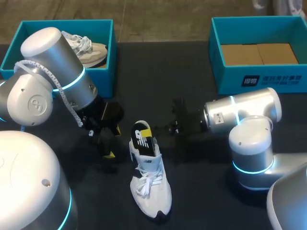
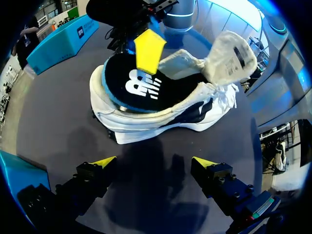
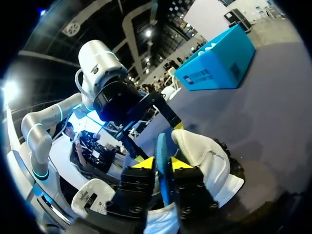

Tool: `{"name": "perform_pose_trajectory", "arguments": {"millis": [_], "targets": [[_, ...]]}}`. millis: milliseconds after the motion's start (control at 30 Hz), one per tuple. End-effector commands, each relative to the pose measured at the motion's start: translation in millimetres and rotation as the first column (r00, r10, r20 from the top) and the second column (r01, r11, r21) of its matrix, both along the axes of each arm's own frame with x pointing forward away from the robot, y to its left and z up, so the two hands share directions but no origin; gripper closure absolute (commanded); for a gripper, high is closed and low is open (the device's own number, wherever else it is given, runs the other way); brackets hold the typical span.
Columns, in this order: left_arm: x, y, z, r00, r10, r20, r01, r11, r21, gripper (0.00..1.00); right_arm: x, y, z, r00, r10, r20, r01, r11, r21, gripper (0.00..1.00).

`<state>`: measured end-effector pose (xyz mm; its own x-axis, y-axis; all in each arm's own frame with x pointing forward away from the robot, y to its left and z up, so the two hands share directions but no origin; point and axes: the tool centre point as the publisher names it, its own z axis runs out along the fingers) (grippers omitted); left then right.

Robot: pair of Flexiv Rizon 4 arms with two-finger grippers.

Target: Take the shoe out of the shoebox, open the shoe tongue, remove and reinsert the insole, then place the shoe into the shoebox

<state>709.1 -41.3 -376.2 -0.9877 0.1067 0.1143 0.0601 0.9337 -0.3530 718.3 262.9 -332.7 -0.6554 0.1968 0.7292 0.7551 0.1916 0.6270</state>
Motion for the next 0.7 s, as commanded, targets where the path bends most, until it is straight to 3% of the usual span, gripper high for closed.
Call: {"name": "perform_pose_trajectory", "arguments": {"millis": [33, 700], "targets": [[-1.2, 0.0, 0.0, 1.000, 0.001, 0.002, -0.001, 1.000, 0.001, 0.00, 1.5, 0.4, -5.8, 1.000, -0.020, -0.021, 0.020, 1.000, -0.003, 1.00], [-1.2, 0.0, 0.0, 1.000, 0.001, 0.002, -0.001, 1.000, 0.001, 0.00, -19.6, -8.5, -28.2, 0.981, -0.090, -0.173, 0.065, 0.988, -0.143, 1.00]]}}
